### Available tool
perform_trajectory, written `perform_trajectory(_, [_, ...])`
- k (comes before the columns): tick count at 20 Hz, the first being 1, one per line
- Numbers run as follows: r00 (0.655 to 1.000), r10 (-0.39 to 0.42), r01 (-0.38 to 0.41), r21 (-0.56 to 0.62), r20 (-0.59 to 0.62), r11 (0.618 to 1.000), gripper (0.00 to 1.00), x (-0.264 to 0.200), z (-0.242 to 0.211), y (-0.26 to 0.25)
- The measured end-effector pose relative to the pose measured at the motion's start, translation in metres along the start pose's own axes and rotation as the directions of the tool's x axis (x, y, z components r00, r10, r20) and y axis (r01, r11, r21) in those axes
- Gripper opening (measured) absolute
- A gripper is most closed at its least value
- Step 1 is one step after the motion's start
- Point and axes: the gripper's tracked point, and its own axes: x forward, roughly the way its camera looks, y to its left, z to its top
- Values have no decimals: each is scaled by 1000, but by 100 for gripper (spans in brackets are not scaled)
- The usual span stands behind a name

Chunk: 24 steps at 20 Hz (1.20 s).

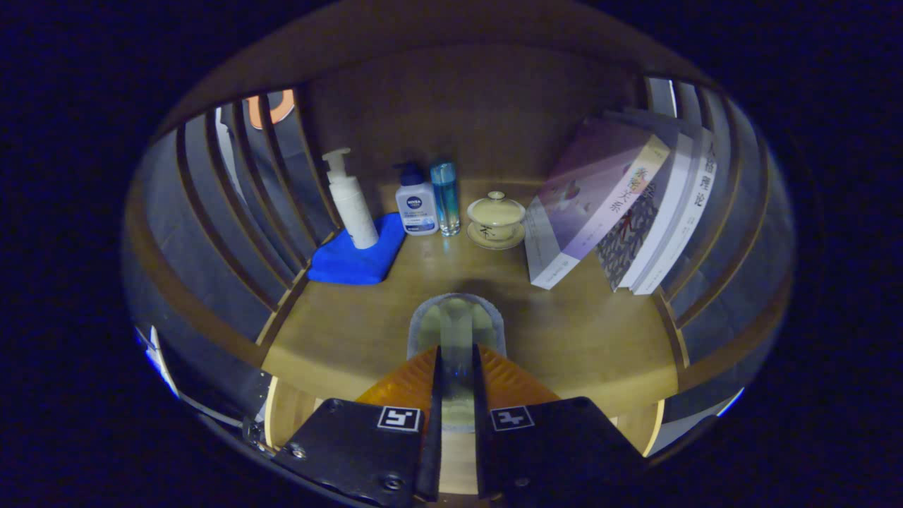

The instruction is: Pull open the drawer, take out the items inside it, and place them on the countertop above the cabinet.

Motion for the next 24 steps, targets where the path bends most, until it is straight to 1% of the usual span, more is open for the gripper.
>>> perform_trajectory(3, [998,-55,55,-16,-9,998,23,22,7,-4])
perform_trajectory(6, [994,-99,99,-3,-42,995,23,38,1,-7])
perform_trajectory(8, [994,-105,105,-5,-21,995,23,44,5,-7])
perform_trajectory(11, [992,-126,127,-22,11,992,36,35,10,-8])
perform_trajectory(13, [993,-109,110,-17,33,994,46,22,13,-3])
perform_trajectory(16, [994,-80,81,-7,69,997,61,-8,15,2])
perform_trajectory(19, [993,-60,60,-6,104,998,77,-41,5,4])
perform_trajectory(20, [993,-38,40,-11,112,999,82,-51,2,8])
perform_trajectory(21, [992,-29,31,-15,120,999,84,-64,-4,10])
perform_trajectory(24, [984,9,-1,-45,176,999,83,-99,-12,19])
